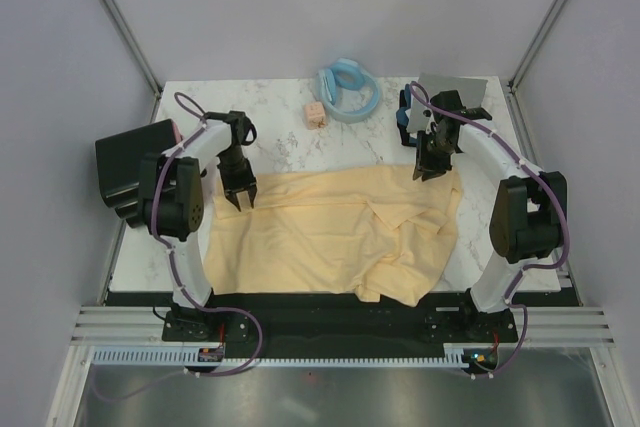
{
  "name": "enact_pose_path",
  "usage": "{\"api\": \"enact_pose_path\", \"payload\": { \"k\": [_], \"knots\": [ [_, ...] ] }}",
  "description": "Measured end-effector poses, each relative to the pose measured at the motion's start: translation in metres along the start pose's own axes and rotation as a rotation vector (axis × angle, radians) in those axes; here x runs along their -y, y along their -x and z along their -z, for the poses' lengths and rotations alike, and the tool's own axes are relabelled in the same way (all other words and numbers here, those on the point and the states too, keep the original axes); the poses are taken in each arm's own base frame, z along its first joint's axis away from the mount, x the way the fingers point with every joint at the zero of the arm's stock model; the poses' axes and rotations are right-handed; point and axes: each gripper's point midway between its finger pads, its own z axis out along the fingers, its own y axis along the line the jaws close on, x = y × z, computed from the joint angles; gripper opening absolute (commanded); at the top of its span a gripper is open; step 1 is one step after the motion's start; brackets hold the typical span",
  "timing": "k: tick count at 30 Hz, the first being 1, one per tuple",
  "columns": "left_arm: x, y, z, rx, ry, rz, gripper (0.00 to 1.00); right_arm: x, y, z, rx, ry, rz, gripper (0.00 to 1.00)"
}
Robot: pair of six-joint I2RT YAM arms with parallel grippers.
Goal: Fold and stack the t-shirts
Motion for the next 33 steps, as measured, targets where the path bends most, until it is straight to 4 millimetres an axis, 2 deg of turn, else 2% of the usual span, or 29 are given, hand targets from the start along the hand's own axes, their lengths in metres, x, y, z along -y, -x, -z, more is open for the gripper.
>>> {"api": "enact_pose_path", "payload": {
  "k": [7,12,33],
  "knots": [
    [0.001,-0.021,0.015,0.019,-0.041,0.146,0.44,-0.004,-0.001,0.000,-0.006,0.026,-0.001,0.32],
    [0.005,-0.016,0.026,0.076,-0.062,0.211,0.44,-0.008,-0.001,0.000,-0.007,0.045,0.000,0.31],
    [0.002,-0.007,0.008,0.141,0.009,0.356,0.45,-0.019,-0.006,-0.001,-0.026,0.117,0.000,0.29]
  ]
}}
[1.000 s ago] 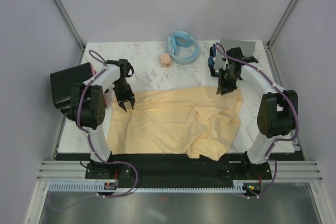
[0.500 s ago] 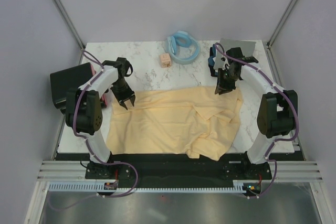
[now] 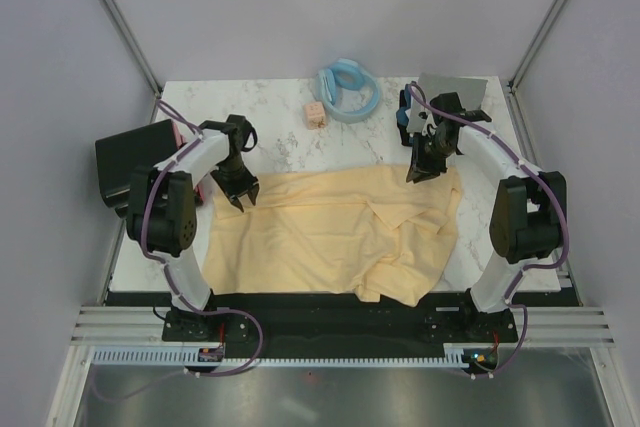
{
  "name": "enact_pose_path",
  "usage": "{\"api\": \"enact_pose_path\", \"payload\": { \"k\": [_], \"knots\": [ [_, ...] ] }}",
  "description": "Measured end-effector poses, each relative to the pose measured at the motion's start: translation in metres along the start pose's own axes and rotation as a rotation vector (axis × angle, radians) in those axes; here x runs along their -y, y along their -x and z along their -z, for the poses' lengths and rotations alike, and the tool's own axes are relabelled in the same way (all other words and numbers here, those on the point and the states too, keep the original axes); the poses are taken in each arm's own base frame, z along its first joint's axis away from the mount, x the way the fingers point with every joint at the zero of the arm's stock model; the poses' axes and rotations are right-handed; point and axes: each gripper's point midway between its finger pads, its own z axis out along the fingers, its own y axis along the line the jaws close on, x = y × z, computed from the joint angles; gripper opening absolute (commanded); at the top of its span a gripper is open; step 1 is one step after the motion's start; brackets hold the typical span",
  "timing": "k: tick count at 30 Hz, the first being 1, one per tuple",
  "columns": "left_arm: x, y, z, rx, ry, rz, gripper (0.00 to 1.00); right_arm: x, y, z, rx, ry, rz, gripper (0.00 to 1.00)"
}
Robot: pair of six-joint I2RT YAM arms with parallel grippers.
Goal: Fold and stack the t-shirts
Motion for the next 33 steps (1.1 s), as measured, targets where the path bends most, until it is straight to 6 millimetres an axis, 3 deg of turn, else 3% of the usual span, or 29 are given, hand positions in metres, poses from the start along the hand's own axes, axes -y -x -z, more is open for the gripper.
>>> {"api": "enact_pose_path", "payload": {
  "k": [11,23,33],
  "knots": [
    [0.001,0.004,-0.005,0.019,0.026,-0.001,0.45,-0.002,-0.003,-0.002,-0.010,0.019,-0.002,0.28],
    [0.017,0.021,-0.006,0.045,0.023,-0.001,0.45,-0.007,-0.003,0.001,-0.005,0.044,-0.001,0.28],
    [0.015,0.017,-0.005,0.033,0.035,-0.009,0.45,-0.009,-0.003,0.001,-0.005,0.055,-0.001,0.28]
  ]
}}
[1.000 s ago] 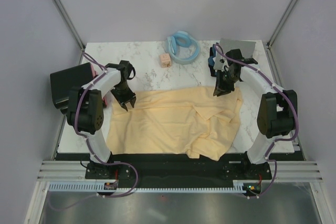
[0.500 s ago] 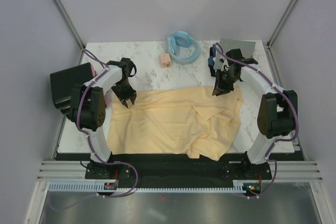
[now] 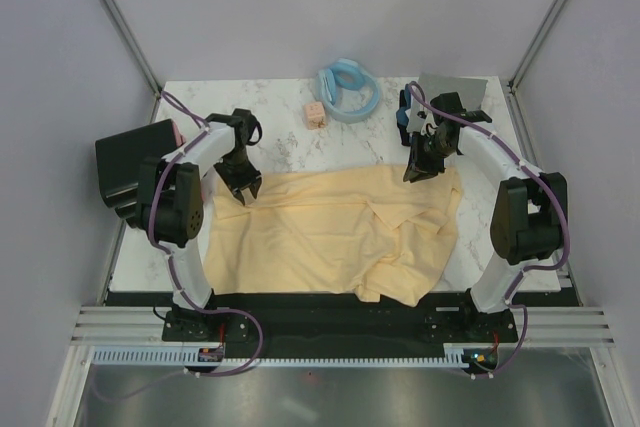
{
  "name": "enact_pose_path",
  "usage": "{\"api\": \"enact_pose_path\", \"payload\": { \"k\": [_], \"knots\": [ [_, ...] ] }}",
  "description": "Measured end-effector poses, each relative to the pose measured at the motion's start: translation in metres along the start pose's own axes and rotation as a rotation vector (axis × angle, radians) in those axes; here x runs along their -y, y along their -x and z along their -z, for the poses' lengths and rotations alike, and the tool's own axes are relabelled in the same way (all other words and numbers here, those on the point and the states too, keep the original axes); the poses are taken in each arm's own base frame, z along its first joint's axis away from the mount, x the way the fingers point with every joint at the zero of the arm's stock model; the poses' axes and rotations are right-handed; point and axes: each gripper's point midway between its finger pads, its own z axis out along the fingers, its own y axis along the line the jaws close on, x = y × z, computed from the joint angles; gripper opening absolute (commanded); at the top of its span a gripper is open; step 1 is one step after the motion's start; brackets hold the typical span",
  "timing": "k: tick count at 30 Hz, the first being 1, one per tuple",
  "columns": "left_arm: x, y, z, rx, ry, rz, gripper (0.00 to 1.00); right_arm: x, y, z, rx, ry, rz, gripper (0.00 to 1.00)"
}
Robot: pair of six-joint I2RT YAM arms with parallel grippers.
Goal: Fold and stack the t-shirts
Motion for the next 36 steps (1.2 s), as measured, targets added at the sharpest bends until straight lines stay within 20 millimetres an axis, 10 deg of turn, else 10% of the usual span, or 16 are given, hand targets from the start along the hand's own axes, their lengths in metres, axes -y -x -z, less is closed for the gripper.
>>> {"api": "enact_pose_path", "payload": {
  "k": [21,31,36],
  "knots": [
    [-0.014,-0.015,-0.014,-0.039,0.049,-0.010,0.43,0.000,0.000,0.000,0.001,0.000,0.001,0.28],
    [-0.015,-0.011,-0.017,-0.021,0.056,-0.011,0.02,0.001,0.000,0.000,0.002,-0.001,-0.001,0.28],
    [-0.013,-0.010,-0.017,-0.016,0.051,-0.011,0.02,0.000,0.001,0.001,0.005,0.000,0.000,0.28]
  ]
}}
